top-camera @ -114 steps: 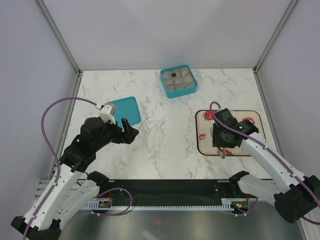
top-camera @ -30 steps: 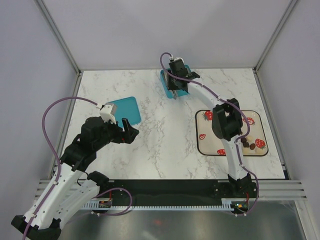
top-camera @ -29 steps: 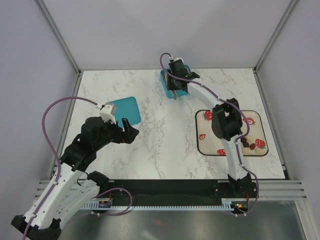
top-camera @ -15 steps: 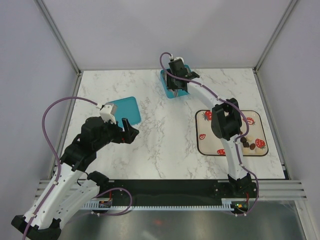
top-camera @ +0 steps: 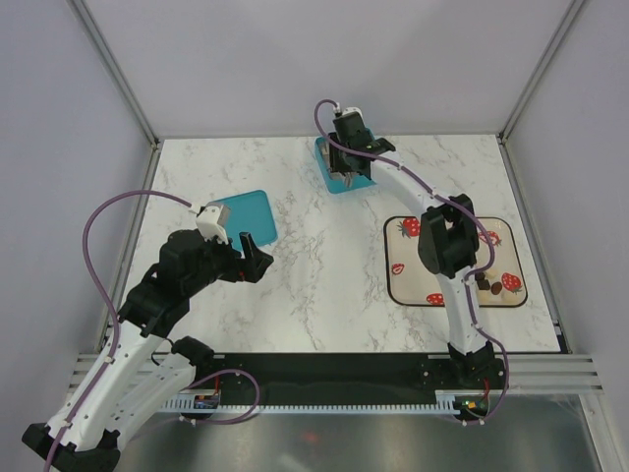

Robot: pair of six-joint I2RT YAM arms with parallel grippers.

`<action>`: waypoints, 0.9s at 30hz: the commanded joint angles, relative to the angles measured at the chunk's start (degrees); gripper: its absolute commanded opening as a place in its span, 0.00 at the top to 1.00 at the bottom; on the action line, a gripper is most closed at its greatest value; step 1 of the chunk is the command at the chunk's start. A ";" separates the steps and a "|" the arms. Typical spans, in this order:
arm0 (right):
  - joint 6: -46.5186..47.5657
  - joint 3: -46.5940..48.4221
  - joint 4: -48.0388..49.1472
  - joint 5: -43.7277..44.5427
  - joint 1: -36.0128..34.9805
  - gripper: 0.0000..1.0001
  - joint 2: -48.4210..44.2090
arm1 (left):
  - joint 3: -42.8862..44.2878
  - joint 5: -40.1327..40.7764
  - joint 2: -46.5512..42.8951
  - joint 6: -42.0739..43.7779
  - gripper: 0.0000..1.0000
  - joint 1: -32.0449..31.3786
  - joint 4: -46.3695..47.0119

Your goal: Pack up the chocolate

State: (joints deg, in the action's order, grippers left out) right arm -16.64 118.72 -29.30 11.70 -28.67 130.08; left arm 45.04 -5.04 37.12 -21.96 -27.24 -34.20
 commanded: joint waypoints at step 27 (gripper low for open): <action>-6.30 -49.63 -24.66 9.48 12.47 0.52 -58.71 | 0.05 -2.69 -1.00 2.00 0.01 -0.09 0.97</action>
State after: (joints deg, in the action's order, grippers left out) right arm -22.35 70.96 -51.62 20.69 -19.18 74.89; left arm 45.04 -6.11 36.47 -21.96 -27.24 -34.20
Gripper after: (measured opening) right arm 0.487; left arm 0.993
